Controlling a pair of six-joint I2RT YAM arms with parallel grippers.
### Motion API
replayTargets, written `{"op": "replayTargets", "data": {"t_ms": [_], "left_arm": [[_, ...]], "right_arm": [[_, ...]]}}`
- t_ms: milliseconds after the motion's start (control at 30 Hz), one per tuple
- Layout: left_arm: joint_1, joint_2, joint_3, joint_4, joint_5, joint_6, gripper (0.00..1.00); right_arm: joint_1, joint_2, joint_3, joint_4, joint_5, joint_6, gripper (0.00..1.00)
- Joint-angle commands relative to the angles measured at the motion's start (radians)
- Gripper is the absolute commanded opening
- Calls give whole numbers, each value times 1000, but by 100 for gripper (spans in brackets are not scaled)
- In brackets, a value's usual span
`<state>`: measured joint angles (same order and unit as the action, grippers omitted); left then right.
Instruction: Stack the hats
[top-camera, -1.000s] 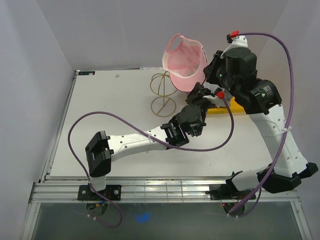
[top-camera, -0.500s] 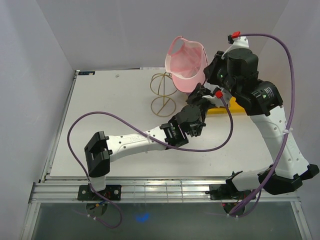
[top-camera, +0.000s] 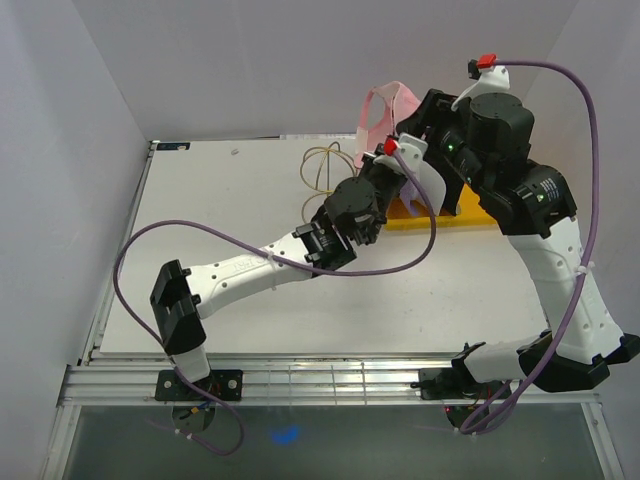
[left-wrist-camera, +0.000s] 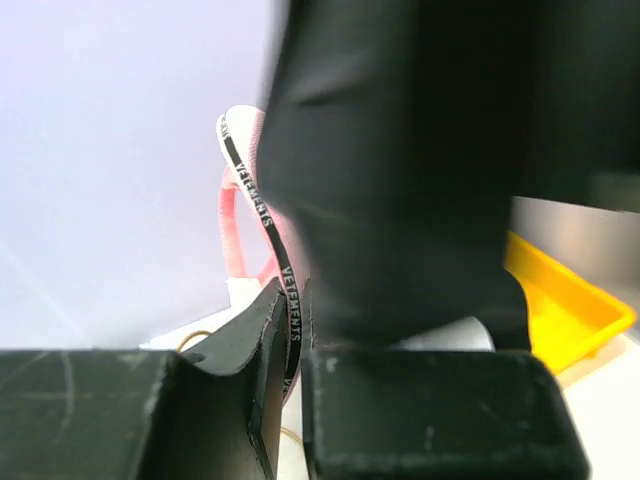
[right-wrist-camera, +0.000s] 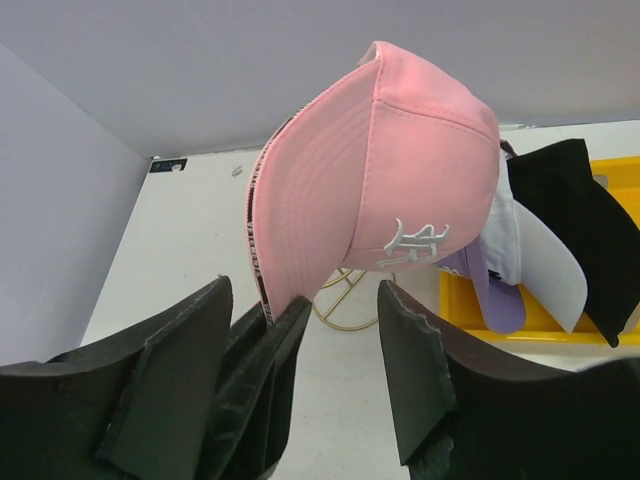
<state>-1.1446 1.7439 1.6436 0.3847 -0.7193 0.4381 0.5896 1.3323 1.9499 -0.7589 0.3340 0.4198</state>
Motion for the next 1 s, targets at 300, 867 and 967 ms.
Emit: {"op": "replayTargets", "data": {"t_ms": [300, 867, 967], "left_arm": [[312, -201, 36, -208, 319, -683, 0], [609, -372, -405, -27, 475, -1492, 0], [643, -402, -516, 25, 485, -1588, 0]], "right_arm": [[4, -30, 40, 64, 102, -12, 81], [6, 11, -127, 73, 39, -7, 84], [4, 11, -153, 73, 30, -15, 84]]}}
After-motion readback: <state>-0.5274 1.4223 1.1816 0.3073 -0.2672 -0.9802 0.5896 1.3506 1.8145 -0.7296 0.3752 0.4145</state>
